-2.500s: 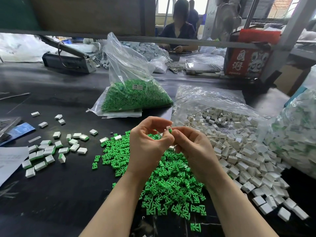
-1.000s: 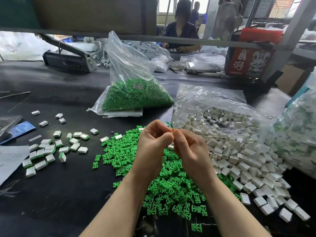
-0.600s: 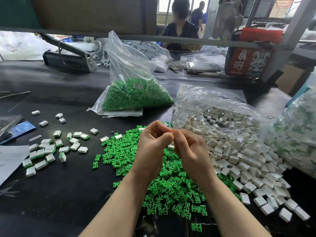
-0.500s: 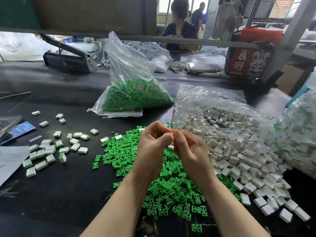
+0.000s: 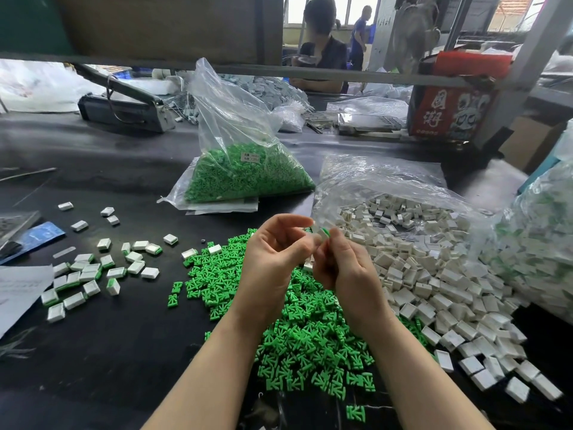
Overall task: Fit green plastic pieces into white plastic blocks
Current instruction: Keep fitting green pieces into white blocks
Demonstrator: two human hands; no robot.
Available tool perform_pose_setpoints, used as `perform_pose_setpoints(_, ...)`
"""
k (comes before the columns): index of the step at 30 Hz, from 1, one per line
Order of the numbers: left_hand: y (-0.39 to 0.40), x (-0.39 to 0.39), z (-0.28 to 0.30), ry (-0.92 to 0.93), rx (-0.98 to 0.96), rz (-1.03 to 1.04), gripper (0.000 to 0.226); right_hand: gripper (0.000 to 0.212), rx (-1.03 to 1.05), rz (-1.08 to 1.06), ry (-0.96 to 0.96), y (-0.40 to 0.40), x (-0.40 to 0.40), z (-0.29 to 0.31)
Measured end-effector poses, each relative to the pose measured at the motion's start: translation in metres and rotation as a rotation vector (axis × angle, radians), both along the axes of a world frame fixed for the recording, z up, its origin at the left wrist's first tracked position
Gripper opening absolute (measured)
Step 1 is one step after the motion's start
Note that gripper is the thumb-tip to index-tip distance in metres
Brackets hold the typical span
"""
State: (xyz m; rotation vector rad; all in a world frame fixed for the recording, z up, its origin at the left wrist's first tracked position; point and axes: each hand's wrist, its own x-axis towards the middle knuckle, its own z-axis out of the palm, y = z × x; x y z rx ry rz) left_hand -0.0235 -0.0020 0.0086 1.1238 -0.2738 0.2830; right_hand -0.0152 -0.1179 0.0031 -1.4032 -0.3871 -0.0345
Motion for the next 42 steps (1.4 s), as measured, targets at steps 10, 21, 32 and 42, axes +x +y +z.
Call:
perform_pose_setpoints(10, 0.012, -0.001, 0.004, 0.167, -0.029, 0.018, 0.012, 0.045, -0.014, -0.058, 0.039, -0.004, 0.003, -0.001)
perform_pose_setpoints(21, 0.124, 0.005, 0.002, 0.572, -0.946, 0.509, 0.019, 0.053, -0.437, -0.297, -0.033, -0.019, 0.014, -0.009)
perform_pose_setpoints(32, 0.139, 0.010, -0.007, 0.580, -1.126, 0.576, 0.026, 0.023, -1.042, -0.277, -0.132, -0.019, 0.007, -0.006)
perform_pose_setpoints(42, 0.089, 0.017, 0.000, 0.623, -0.279, 0.395, 0.016, 0.036, -1.433, -0.339, -0.320, -0.016, 0.013, -0.019)
